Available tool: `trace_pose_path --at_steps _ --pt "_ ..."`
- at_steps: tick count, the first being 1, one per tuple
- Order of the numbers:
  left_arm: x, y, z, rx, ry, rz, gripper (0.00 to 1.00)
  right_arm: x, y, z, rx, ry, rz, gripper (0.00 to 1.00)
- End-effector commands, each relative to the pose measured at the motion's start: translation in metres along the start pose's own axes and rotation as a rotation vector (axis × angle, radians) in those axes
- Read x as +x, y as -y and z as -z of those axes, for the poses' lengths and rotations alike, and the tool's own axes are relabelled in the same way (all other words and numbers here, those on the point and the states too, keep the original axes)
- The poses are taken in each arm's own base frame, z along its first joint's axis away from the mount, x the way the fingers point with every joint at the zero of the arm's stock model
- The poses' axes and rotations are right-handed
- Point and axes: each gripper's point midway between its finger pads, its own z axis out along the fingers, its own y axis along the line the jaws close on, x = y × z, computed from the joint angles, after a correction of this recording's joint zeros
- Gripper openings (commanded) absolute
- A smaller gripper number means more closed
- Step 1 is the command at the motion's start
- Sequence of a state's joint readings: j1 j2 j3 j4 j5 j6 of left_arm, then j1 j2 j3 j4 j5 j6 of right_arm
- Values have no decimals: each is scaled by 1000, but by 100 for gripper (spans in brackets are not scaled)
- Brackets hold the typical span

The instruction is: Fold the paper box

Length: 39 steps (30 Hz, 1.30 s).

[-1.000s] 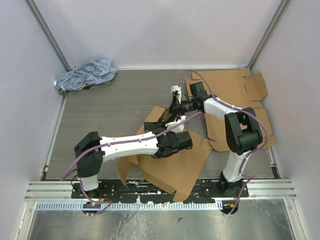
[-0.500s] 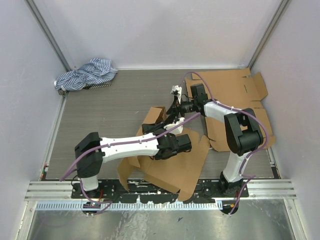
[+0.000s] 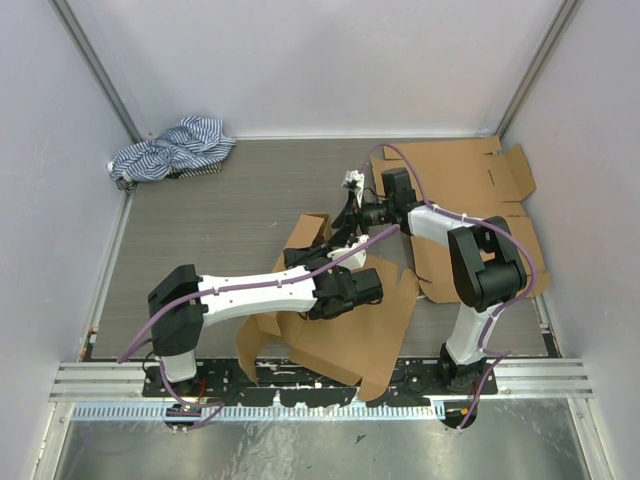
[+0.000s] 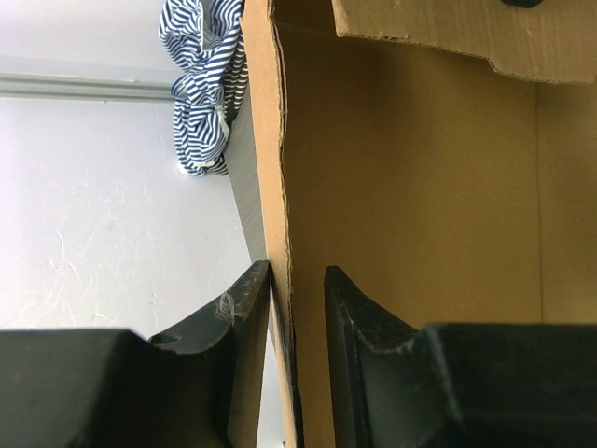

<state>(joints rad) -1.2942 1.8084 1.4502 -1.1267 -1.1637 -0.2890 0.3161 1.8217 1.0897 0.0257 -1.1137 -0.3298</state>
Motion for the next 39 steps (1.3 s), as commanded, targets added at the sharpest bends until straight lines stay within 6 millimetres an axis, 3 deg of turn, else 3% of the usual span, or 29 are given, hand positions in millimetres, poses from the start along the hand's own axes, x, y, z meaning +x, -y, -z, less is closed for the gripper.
trace_pose_path --at_steps 1,10,22,27,39 --pt "-2 7 2 18 5 16 36 -31 -12 6 -14 61 87 76" --pt "-7 2 3 1 9 21 36 -40 -18 9 -2 87 103 77" --pt "-10 4 3 8 19 45 36 -38 -18 -3 -9 85 75 71" --pt "-11 3 3 6 20 43 35 -38 -24 -2 -7 91 78 86" --pt "-13 0 8 38 33 82 37 -38 -22 -5 21 102 72 89"
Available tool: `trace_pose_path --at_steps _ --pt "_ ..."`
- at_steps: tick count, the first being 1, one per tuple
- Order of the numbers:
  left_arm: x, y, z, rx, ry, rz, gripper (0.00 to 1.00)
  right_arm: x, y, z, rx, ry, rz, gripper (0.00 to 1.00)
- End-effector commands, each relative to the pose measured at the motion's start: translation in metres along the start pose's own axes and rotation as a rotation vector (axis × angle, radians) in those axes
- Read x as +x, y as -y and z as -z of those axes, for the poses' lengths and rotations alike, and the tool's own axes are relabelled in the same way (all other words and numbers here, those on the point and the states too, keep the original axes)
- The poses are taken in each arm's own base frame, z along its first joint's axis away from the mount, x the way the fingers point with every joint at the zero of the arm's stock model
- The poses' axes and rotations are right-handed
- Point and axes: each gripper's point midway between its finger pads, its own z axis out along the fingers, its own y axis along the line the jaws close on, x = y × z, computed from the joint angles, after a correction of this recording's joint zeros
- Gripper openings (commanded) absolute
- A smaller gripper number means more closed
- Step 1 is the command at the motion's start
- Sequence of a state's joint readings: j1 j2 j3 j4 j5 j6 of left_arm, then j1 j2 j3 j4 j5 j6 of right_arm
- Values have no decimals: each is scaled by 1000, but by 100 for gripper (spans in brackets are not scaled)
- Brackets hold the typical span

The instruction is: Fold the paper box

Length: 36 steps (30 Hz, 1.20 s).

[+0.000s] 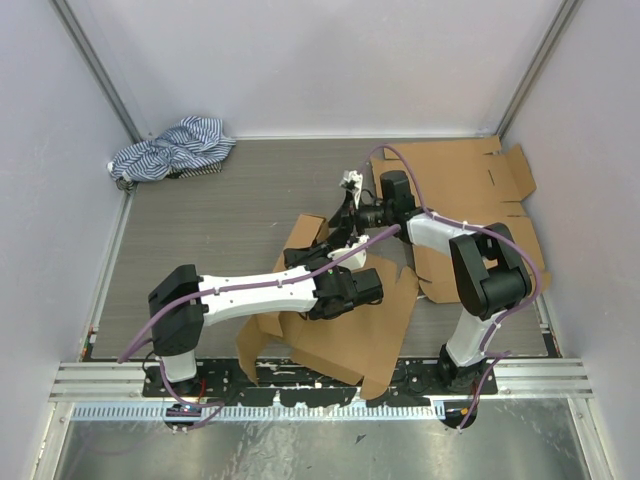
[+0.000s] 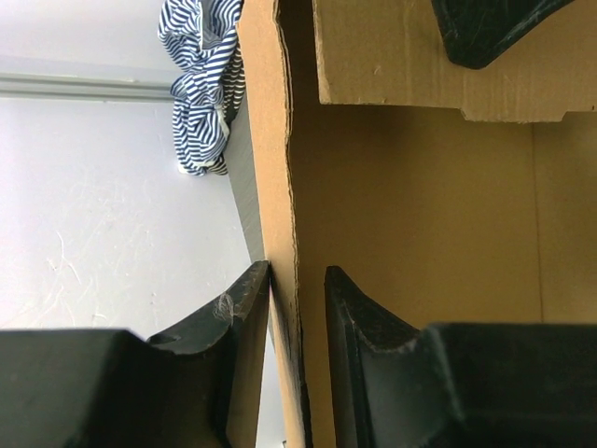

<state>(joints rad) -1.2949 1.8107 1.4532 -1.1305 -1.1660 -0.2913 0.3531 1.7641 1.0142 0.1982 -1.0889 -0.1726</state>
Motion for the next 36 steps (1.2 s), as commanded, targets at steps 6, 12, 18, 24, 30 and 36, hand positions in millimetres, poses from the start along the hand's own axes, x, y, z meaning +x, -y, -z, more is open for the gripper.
trace_pose_path --at_steps 6,12,18,24,30,36 --pt "-10 7 13 134 53 153 45 -27 5 -2 57 70 58 84" --pt "-8 6 13 123 47 159 45 -26 8 -4 65 89 20 63" --pt "-3 10 11 132 49 167 45 -22 -3 -6 3 92 15 67" --pt "1 16 10 144 41 162 45 -19 -8 -7 -29 90 34 78" --pt "2 17 10 147 43 160 45 -21 -6 -9 -39 73 80 85" --pt "1 10 12 150 55 164 44 -23 3 -13 -73 23 130 100"
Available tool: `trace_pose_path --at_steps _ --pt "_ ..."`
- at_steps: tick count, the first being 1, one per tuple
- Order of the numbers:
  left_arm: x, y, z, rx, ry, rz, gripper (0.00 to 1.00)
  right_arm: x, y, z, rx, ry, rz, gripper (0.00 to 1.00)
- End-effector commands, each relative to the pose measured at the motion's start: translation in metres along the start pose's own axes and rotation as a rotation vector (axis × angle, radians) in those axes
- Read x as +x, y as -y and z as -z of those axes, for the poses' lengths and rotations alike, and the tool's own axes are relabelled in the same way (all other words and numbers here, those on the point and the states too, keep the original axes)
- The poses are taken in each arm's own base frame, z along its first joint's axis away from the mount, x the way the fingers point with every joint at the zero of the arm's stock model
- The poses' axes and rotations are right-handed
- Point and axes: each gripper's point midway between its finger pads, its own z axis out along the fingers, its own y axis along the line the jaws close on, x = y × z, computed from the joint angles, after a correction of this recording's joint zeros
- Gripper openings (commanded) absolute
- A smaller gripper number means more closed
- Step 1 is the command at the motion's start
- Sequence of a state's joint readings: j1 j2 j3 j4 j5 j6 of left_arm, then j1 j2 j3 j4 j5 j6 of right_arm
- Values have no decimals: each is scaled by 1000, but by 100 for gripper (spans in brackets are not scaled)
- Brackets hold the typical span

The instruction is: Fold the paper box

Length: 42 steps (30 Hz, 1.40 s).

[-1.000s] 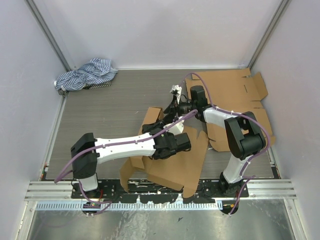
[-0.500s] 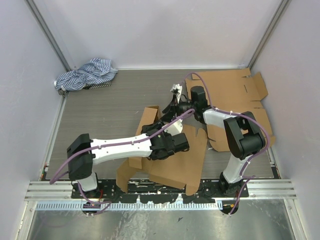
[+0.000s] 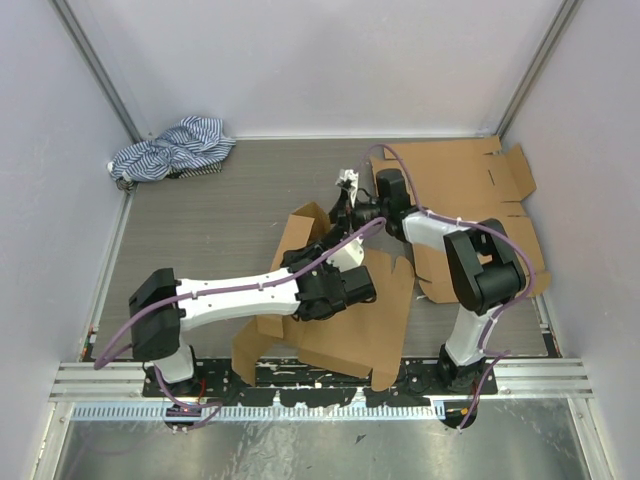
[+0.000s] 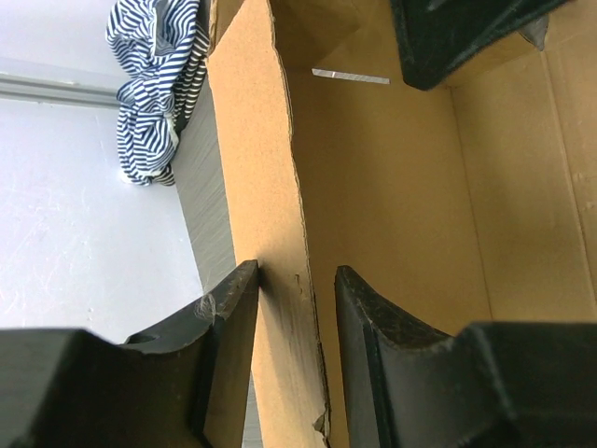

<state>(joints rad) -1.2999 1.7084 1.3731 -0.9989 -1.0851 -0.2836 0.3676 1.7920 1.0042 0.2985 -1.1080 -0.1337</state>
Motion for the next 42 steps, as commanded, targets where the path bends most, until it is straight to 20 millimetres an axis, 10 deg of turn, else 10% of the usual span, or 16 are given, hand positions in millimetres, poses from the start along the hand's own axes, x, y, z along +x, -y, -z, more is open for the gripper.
trace_pose_path --at_steps 1,12,29,42 --pt "1 3 5 52 11 37 44 -22 4 -5 -59 -11 112 100" --pt "-1 3 3 44 22 17 44 -18 8 -7 -64 -46 94 90" --pt "-9 -18 -1 -53 11 67 37 -20 59 8 363 39 -83 3" --pt "-38 -63 -56 -150 33 160 26 -21 60 74 817 215 -221 1"
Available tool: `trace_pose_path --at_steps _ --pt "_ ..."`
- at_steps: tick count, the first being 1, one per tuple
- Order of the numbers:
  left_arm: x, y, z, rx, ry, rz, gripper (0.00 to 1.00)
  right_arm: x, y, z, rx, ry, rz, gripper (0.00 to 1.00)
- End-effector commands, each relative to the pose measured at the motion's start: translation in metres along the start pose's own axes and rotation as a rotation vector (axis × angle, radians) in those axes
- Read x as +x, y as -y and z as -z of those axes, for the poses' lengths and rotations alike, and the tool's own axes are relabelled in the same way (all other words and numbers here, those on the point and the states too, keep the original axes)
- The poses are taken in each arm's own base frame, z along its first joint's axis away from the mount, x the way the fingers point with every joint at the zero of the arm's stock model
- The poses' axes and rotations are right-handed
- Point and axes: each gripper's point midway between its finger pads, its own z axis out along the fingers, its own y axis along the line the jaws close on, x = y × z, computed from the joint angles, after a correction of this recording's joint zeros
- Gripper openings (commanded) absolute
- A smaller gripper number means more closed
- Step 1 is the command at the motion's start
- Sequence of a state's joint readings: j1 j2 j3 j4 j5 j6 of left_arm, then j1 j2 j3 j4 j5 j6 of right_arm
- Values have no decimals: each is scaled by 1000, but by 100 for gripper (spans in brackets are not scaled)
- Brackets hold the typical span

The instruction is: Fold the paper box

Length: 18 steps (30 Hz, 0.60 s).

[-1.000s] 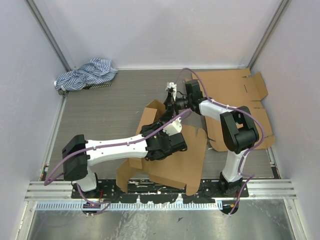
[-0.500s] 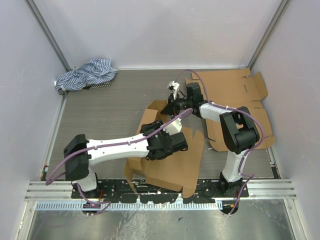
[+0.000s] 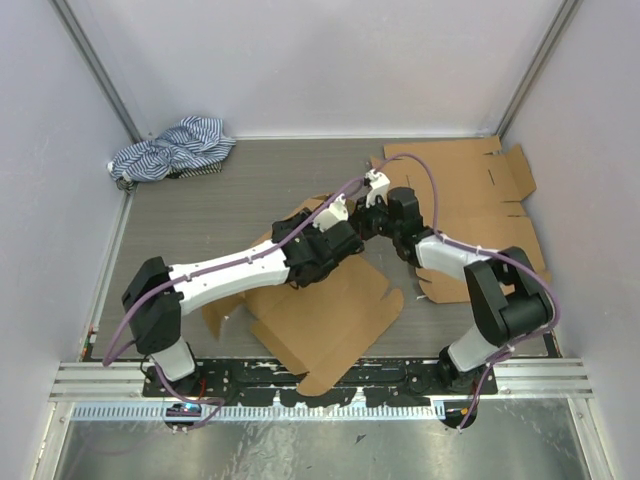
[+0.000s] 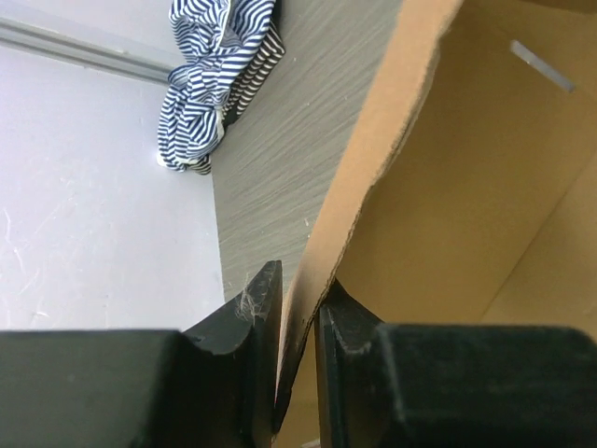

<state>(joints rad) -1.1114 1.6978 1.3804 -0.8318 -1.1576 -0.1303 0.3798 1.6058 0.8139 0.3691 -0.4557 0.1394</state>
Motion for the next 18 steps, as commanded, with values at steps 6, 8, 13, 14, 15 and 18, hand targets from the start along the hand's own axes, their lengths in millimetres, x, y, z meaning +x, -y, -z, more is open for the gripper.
trace_pose_path --at_steps 6,8,13,14,15,18 --pt "-55 -20 0 9 162 155 44 -21 25 33 257 172 -22 1" --pt "-59 -27 8 63 197 220 48 -16 26 35 263 168 -25 1" --pt "-66 -61 35 173 300 417 54 -10 28 39 283 176 -67 1" --pt "-66 -69 37 165 314 444 56 -8 27 39 276 175 -73 1" --pt "-63 -80 34 146 317 474 59 -7 24 40 267 176 -78 1" --pt "-56 -95 13 149 280 562 60 -5 21 42 272 175 -66 1"
